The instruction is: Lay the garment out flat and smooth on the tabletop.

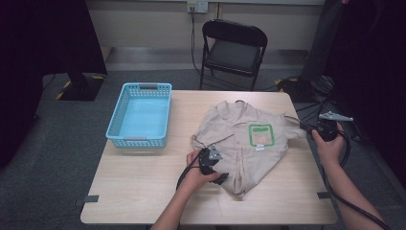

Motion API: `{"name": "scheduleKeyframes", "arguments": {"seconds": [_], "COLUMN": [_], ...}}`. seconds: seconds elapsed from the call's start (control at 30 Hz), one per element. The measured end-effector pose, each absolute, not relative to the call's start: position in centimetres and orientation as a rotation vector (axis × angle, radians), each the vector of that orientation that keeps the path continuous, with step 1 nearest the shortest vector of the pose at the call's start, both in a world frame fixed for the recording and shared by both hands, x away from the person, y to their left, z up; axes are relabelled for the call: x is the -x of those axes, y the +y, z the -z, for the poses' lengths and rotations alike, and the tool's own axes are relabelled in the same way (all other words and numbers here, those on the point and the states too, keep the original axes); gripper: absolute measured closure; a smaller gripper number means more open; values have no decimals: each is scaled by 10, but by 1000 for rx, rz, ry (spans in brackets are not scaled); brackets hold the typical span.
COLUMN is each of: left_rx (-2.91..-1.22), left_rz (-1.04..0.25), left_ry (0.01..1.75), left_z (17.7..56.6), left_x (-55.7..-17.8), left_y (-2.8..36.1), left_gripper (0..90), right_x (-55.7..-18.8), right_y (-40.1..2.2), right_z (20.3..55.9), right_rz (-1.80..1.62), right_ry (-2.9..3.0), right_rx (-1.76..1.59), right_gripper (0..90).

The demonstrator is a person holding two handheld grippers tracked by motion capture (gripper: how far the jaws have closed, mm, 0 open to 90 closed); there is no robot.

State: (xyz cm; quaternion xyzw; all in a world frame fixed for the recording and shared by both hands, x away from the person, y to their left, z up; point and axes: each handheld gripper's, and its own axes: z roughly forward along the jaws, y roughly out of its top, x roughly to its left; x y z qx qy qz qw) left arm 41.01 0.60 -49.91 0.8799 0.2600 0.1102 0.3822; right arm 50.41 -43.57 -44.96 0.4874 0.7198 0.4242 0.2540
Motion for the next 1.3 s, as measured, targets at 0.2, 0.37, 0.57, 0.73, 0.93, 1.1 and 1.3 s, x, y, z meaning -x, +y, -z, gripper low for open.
{"name": "scheduleKeyframes", "arguments": {"seconds": [0.2, 0.37, 0.57, 0.73, 0.93, 1.1, 1.3], "left_rx": [-2245, -2243, -2244, -2244, -2244, -2243, -2243], "left_rz": [-276, -271, -270, -269, -269, -269, -269], "left_ry": [659, 657, 654, 653, 653, 653, 653], "left_z": [499, 499, 499, 499, 499, 499, 499], "left_x": [-410, -410, -410, -410, -410, -410, -410], "left_y": [3, 4, 4, 4, 4, 4, 4], "left_gripper": [97, 98, 98, 98, 98, 97, 97], "right_x": [-505, -503, -499, -492, -484, -476, -468], "right_y": [-441, -430, -415, -401, -383, -371, -356], "right_z": [452, 445, 432, 428, 433, 439, 443], "right_rz": [-1177, -1178, -1161, -1169, -1154, -1191, -1200], "right_ry": [1959, 1966, 1975, 2018, 2084, 2114, 2161], "right_rx": [-1327, -1290, -1256, -1249, -1219, -1235, -1196], "right_gripper": [876, 585, 307, 200, 138, 134, 133]}}
